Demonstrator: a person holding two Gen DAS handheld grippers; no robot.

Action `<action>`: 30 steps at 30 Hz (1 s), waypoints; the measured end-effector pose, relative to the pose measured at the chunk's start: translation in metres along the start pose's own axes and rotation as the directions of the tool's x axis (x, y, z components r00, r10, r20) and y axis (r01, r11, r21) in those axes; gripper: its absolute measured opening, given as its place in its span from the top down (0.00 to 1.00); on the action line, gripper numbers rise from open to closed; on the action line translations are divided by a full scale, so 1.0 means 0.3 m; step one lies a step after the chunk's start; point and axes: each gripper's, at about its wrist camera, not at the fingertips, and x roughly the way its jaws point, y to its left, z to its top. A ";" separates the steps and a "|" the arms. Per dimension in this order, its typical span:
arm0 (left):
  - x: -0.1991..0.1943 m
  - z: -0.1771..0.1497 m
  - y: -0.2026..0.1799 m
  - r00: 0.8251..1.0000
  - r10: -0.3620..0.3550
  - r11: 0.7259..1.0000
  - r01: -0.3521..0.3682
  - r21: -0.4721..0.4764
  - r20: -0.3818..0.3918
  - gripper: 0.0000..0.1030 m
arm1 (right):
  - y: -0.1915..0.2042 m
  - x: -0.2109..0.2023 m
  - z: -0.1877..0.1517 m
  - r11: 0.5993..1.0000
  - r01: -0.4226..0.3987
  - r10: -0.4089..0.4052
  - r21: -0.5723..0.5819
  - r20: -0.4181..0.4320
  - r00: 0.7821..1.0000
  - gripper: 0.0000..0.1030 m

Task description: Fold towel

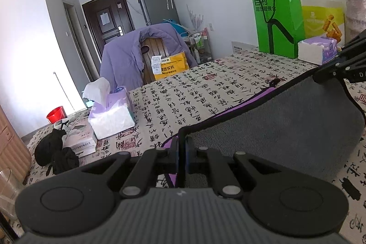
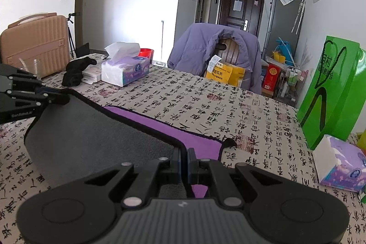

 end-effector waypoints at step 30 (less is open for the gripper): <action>0.188 0.063 0.053 0.999 0.008 0.999 -0.010 -0.034 -0.050 0.94 | -0.081 0.194 0.075 1.000 0.002 -0.002 -0.016 -0.023 1.000 0.96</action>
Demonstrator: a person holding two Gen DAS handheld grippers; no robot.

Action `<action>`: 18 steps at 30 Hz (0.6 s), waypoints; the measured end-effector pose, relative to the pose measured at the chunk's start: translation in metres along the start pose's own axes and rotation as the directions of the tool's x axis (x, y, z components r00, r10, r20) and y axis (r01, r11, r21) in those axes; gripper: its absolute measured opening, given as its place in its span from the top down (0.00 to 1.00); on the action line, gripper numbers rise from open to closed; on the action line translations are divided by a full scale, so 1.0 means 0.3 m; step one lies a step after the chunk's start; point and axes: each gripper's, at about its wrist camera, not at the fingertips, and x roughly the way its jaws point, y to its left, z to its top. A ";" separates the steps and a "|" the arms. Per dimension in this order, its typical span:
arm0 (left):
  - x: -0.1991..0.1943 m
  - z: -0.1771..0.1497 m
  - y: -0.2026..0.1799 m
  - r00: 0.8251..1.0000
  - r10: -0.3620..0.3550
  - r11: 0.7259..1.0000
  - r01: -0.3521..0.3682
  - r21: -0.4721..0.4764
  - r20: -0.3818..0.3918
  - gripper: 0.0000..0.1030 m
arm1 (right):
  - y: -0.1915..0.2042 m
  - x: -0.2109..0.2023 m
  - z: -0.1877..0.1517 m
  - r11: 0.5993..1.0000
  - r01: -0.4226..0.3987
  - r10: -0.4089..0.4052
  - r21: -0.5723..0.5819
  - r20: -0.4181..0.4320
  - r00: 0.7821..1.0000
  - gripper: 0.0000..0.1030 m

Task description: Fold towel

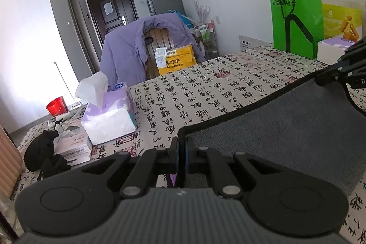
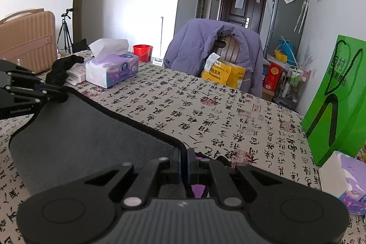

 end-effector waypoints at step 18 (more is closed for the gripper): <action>0.146 0.032 0.041 0.998 -0.016 0.999 0.013 -0.047 -0.062 0.94 | -0.032 0.131 0.025 1.000 0.010 -0.010 0.005 -0.050 0.999 0.95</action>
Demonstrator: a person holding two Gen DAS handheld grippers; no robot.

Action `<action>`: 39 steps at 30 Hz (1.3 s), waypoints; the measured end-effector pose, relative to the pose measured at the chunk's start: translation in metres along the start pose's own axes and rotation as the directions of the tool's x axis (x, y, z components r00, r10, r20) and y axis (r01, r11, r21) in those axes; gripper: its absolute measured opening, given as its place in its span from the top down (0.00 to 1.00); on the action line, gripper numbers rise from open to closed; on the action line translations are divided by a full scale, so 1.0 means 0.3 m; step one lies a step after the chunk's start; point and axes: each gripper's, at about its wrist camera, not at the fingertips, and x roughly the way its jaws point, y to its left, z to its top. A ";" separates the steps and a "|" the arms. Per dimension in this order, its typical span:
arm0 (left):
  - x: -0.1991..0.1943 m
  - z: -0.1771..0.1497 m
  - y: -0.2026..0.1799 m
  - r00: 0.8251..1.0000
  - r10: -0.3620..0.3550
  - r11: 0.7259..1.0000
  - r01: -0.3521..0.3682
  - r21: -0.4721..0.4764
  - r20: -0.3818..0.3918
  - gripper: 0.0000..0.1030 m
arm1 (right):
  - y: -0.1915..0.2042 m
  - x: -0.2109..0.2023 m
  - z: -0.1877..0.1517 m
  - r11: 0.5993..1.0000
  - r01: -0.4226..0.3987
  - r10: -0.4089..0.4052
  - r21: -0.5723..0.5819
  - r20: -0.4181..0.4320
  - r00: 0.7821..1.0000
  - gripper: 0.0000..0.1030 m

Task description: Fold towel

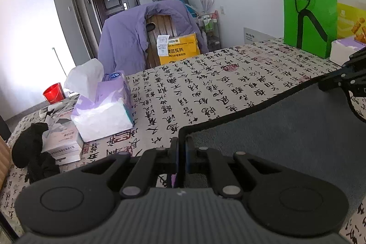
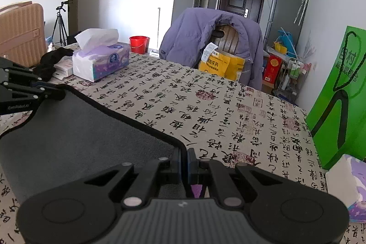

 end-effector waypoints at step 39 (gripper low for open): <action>-0.057 -0.008 0.099 0.997 -0.081 0.975 0.080 -0.205 0.004 0.00 | -0.064 0.007 0.001 0.977 -0.066 0.077 0.204 -0.049 0.996 0.00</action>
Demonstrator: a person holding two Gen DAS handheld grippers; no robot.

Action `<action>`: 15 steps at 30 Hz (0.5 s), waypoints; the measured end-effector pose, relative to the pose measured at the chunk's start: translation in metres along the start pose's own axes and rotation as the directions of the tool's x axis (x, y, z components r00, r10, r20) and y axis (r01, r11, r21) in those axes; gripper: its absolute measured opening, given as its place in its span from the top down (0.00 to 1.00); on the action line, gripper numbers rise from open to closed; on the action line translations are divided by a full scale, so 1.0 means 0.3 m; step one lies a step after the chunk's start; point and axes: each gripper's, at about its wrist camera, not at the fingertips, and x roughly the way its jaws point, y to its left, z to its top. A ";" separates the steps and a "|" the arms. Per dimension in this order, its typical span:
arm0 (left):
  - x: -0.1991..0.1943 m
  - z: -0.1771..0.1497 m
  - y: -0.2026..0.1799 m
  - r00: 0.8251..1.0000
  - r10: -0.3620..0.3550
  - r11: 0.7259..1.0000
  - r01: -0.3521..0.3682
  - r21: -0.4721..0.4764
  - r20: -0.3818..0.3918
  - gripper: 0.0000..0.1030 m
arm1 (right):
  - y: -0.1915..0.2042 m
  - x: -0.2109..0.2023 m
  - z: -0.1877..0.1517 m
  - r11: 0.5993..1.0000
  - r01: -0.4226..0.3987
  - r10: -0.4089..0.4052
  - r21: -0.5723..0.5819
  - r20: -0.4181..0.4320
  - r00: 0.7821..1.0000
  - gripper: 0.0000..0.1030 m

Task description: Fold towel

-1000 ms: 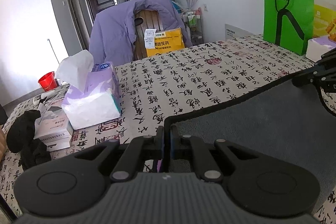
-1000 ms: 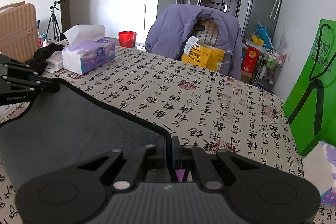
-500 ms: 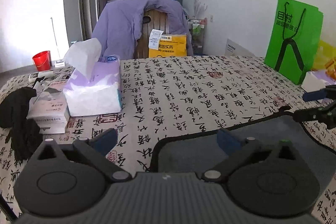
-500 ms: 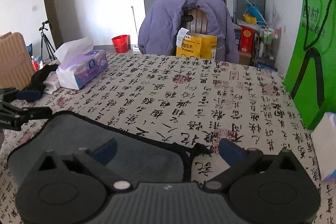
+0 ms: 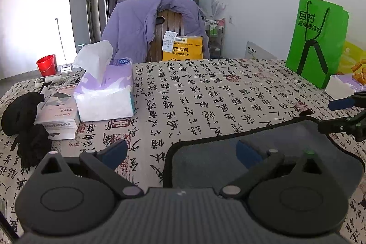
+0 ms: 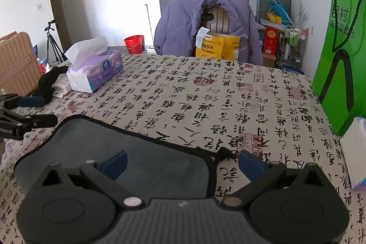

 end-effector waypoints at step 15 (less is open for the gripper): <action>-0.149 -0.033 -0.014 0.999 -0.005 1.000 0.006 -0.015 0.035 0.00 | 0.073 -0.119 -0.053 1.000 -0.016 0.016 -0.018 0.014 1.000 0.00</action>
